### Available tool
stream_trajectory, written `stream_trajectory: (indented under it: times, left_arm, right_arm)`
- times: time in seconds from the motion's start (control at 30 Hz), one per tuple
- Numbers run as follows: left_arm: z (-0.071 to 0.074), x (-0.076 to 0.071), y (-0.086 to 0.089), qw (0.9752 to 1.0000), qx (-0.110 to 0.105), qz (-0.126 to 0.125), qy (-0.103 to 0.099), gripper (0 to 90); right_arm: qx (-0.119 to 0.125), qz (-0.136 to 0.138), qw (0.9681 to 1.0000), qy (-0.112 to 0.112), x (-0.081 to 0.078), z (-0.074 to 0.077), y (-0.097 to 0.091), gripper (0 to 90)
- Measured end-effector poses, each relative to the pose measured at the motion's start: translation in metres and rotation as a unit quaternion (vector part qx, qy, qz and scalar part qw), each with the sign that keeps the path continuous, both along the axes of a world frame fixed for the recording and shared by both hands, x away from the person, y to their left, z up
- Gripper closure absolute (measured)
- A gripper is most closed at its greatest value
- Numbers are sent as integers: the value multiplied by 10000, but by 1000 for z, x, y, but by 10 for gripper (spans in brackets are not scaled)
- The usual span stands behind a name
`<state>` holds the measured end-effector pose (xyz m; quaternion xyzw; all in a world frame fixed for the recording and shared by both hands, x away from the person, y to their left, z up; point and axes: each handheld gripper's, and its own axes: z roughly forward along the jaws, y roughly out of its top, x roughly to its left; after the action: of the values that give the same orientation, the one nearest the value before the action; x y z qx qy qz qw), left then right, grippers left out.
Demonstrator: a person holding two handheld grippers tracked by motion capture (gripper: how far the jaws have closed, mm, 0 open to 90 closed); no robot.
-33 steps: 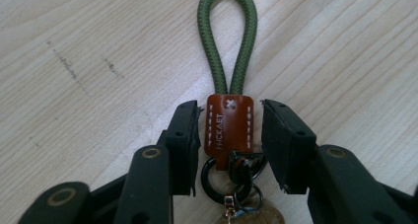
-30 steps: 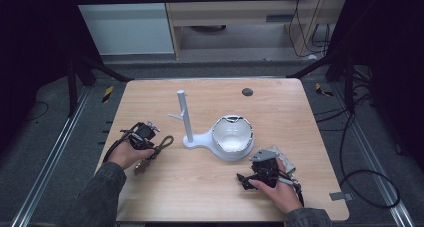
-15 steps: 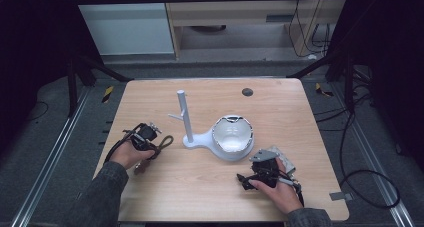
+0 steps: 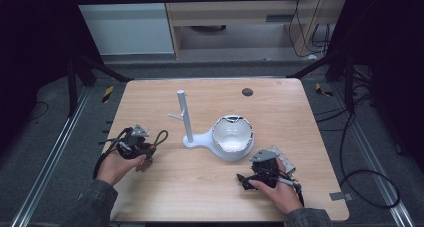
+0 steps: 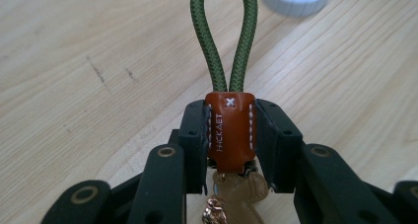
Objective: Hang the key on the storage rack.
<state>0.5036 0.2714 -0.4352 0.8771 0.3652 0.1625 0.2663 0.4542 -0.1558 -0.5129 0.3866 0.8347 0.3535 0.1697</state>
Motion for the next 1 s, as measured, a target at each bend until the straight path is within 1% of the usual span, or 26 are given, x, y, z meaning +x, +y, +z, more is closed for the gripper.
stream_trajectory:
  times: [0.07, 0.1, 0.13, 0.17, 0.2, 0.23, 0.27, 0.43, 0.6, 0.73, 0.77, 0.87, 1.0]
  left_arm:
    - [6, -10, 4, 9996, -171, 1, -205, 662]
    - [6, -10, 4, 9996, -171, 1, -205, 662]
    - [10, -18, 7, 9989, -297, 10, -367, 662]
    - [12, -21, 8, 9984, -347, 15, -443, 662]
    - [12, -21, 8, 9984, -347, 15, -443, 662]
    - [15, -26, 9, 9975, -424, 36, -561, 662]
    - [18, -30, 10, 9969, -453, 44, -644, 662]
    - [28, -42, 11, 9937, -631, 125, -922, 662]
    - [34, -49, 12, 9910, -761, 140, -1096, 662]
    - [39, -54, 8, 9877, -884, 135, -1284, 662]
    - [39, -54, 8, 9877, -884, 135, -1284, 663]
    - [42, -57, 5, 9865, -933, 133, -1341, 663]
    - [47, -63, 1, 9843, -969, 78, -1476, 663]
  right_arm:
    - [4, -4, 10000, 6, 0, 0, 0, 5]
    - [4, -4, 10000, 6, 0, 0, 0, 5]
    - [1, 1, 10000, 1, 0, 0, 0, 5]
    - [2, 1, 10000, 1, 0, 0, 0, 5]
    - [2, 1, 10000, 1, 0, 0, 0, 5]
    - [5, -3, 10000, 6, 0, 0, 0, 5]
    - [5, -2, 10000, 7, 0, 0, 0, 4]
    - [5, -1, 10000, 7, 0, 0, 0, 4]
    - [13, 5, 10000, 19, 0, 0, 0, 3]
    - [23, 7, 10000, 16, 0, 0, 0, 3]
    - [23, 7, 10000, 16, 0, 0, 0, 3]
    - [16, 6, 10000, 22, 0, 0, 0, 3]
    - [16, 6, 10000, 22, 0, 0, 0, 3]
